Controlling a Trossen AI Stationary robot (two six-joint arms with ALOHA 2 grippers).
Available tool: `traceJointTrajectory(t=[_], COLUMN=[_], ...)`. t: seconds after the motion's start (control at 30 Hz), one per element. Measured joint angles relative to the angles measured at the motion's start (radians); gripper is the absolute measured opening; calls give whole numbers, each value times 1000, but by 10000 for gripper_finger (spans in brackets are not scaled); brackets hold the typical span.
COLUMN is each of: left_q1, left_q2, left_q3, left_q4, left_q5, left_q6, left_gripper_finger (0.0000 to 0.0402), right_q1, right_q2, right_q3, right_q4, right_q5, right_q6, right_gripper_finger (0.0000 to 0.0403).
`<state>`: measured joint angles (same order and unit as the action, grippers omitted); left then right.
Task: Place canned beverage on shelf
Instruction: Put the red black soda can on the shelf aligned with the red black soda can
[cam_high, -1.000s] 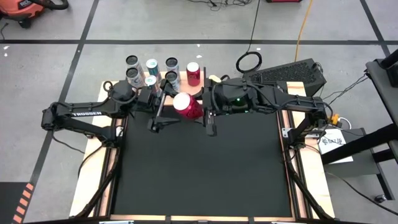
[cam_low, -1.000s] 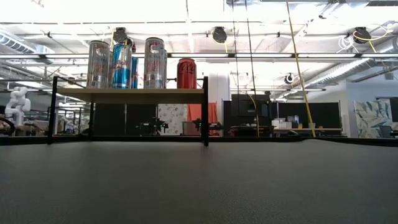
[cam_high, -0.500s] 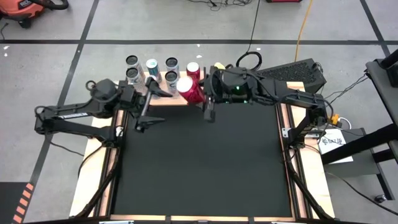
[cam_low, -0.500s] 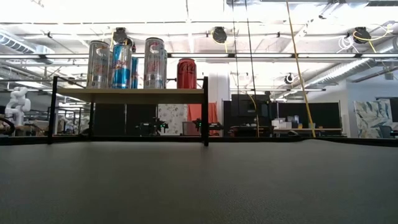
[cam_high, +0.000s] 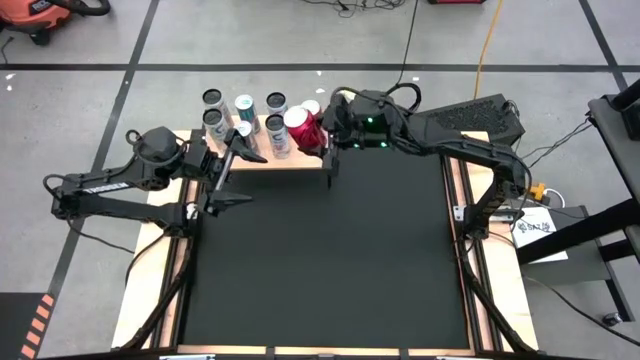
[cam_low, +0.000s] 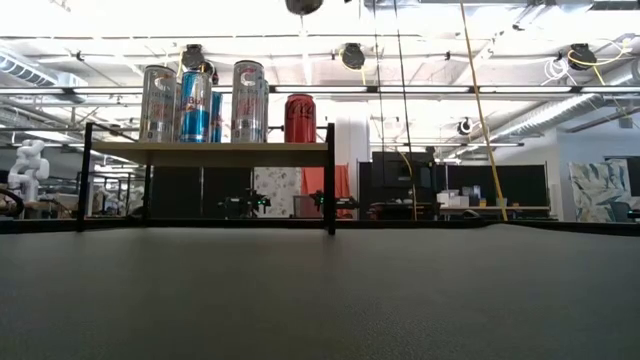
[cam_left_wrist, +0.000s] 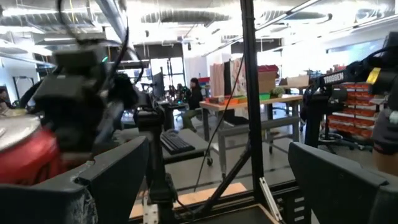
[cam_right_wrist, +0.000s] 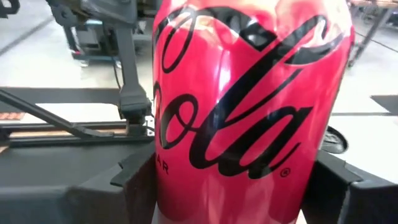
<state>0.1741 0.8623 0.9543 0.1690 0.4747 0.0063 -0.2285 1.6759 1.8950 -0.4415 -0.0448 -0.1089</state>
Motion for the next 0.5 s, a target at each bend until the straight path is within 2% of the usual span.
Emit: traceJointTrajectory(t=[0.13,0.33,0.5], left_q1=[0,0,0], left_q2=[0,-1,-1], left_q3=[0,0,0], left_q4=[-3,-2,-3], left_q5=[0,0,0], left_q6=[0,0,0], left_gripper_finger=[389,389,389], right_q1=[-64,-134,-152], right_q2=[-1,-13,-15], right_q3=[-110,-251,-384], right_q4=[116,267,444], right_q5=[-115,-147,-221], right_q6=[26,87,131], right_gripper_finger=[267,267,267])
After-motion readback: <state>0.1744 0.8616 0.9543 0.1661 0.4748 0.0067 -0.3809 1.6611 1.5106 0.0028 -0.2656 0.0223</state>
